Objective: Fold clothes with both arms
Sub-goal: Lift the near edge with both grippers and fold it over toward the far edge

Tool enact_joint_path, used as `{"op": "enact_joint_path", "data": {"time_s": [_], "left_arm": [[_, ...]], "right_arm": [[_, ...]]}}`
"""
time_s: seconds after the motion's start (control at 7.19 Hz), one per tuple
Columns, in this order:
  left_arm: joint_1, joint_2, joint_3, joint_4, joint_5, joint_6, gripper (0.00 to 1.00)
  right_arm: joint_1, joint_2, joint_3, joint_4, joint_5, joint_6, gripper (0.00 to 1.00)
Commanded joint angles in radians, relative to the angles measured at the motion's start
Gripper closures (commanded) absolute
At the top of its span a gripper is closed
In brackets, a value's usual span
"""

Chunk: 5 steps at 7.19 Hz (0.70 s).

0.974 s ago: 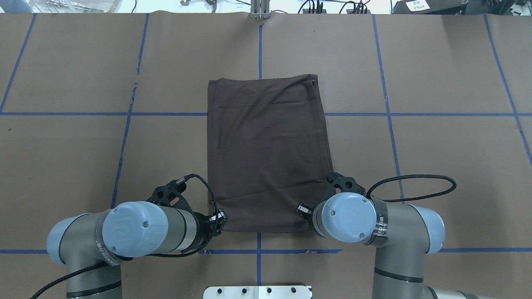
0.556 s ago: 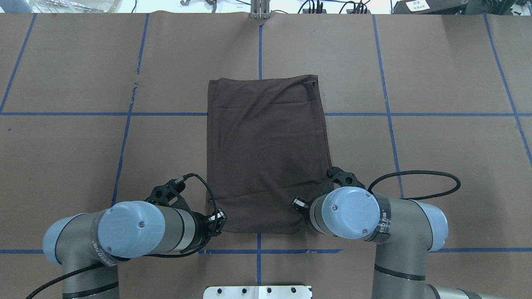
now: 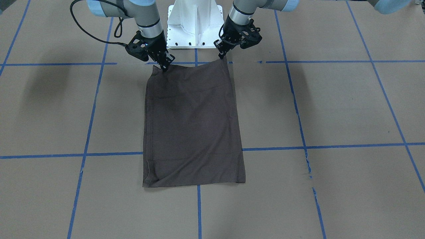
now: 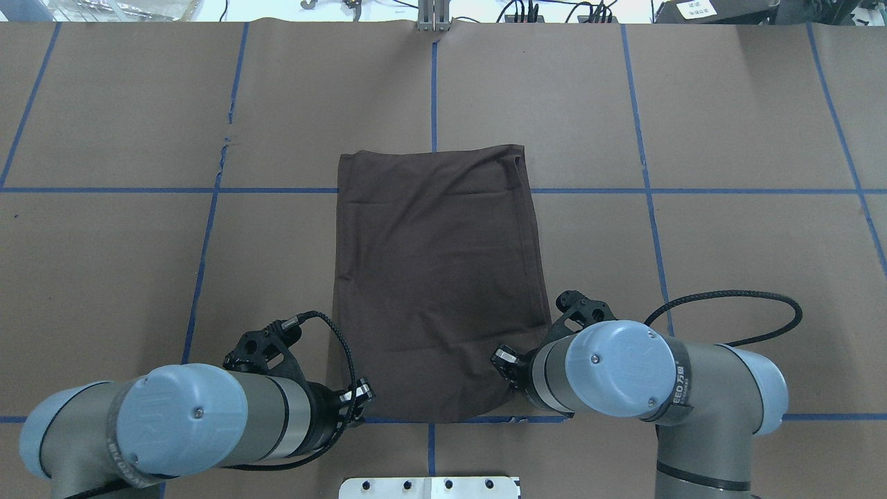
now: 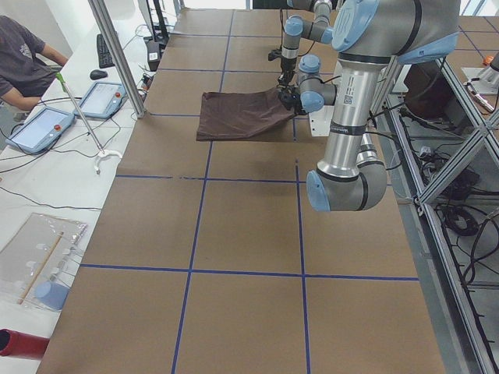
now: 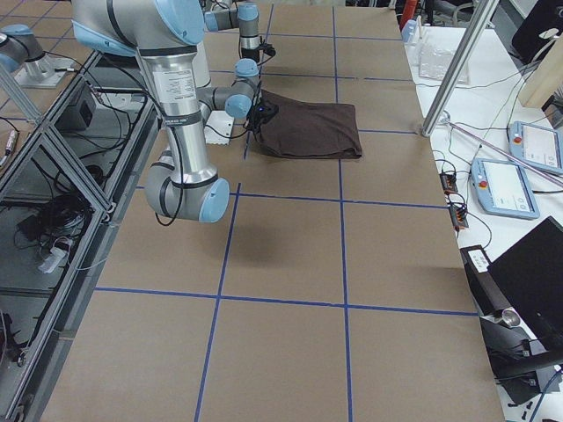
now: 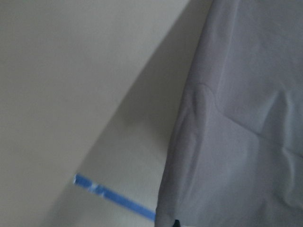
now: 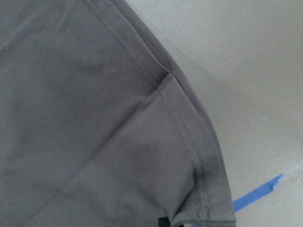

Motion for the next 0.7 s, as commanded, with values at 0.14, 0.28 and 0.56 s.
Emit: {"op": "enact_joint_path", "data": {"time_s": [0.14,0.28,0.56], "left_arm": [[0.022,-0.007,-0.048,0.048,-0.006,0.028,1.00],[-0.028,-0.016,-0.042,0.048,-0.008,0.069,1.00],[-0.213,-0.066,0.036,0.041,-0.076,0.181,1.00]], "right_arm": [[0.007,0.000,0.015,0.013,0.023,-0.016,1.00],[0.085,0.033,0.001,0.029,0.031,-0.063,1.00],[0.264,0.111,-0.088,0.029,0.128,-0.116,1.00]]}}
